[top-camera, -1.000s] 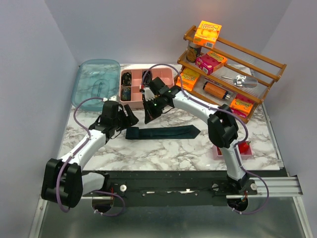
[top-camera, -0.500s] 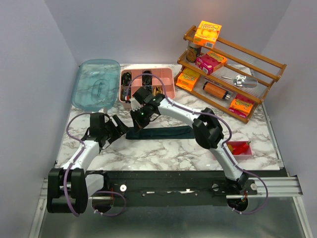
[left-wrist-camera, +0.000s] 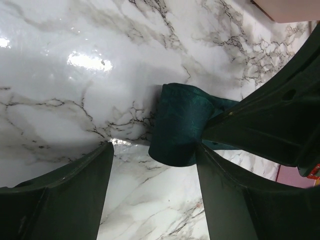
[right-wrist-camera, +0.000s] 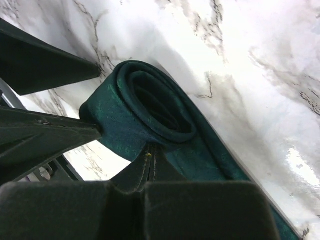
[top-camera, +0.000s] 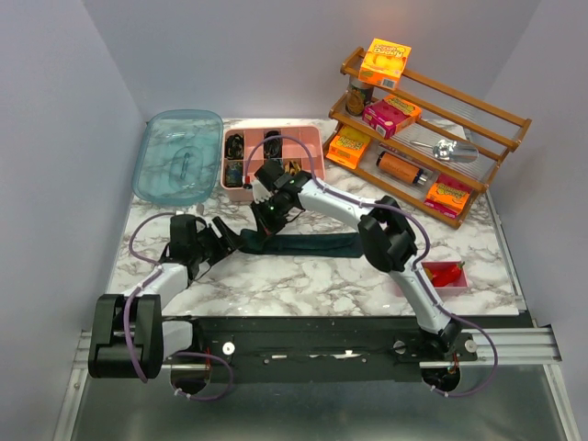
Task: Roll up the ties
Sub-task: Roll the tie at the center of the board.
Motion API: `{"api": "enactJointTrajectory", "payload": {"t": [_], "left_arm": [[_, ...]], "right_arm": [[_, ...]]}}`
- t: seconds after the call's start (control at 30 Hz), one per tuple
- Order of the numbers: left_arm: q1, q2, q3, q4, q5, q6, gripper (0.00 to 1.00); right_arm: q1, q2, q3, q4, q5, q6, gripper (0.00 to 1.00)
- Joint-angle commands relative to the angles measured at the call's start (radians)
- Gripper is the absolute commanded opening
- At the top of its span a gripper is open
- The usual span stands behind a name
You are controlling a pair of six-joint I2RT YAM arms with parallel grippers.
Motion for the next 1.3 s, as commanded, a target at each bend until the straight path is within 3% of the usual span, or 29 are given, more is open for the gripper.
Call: {"api": "enactJointTrajectory", "payload": {"t": [0.0,0.27,0.57,0.63,0.9,1.27], "left_arm": [[0.005,0.037,0.000,0.106,0.012,-0.001,0.76],[0.007,0.200,0.048,0.233,0.108,0.003,0.70],[-0.004,0.294,0.007,0.387,0.163,-0.043,0.51],[-0.006,0.285,0.005,0.382,0.154,-0.040,0.42],[-0.052,0.177,0.065,0.168,0.044,0.040,0.29],[-0.266,0.137,0.243,-0.135,-0.280,0.115,0.24]], "right_arm": [[-0.005,0.019,-0.021,0.011,0.002,-0.020,0.01],[-0.017,0.022,-0.014,0.013,-0.015,-0.022,0.01],[-0.029,0.028,-0.012,0.014,-0.025,-0.020,0.01],[-0.031,0.027,-0.011,0.014,-0.025,-0.018,0.01],[-0.031,0.014,-0.015,0.014,-0.033,-0.017,0.01],[-0.029,0.010,-0.041,0.024,-0.034,-0.017,0.01]]}}
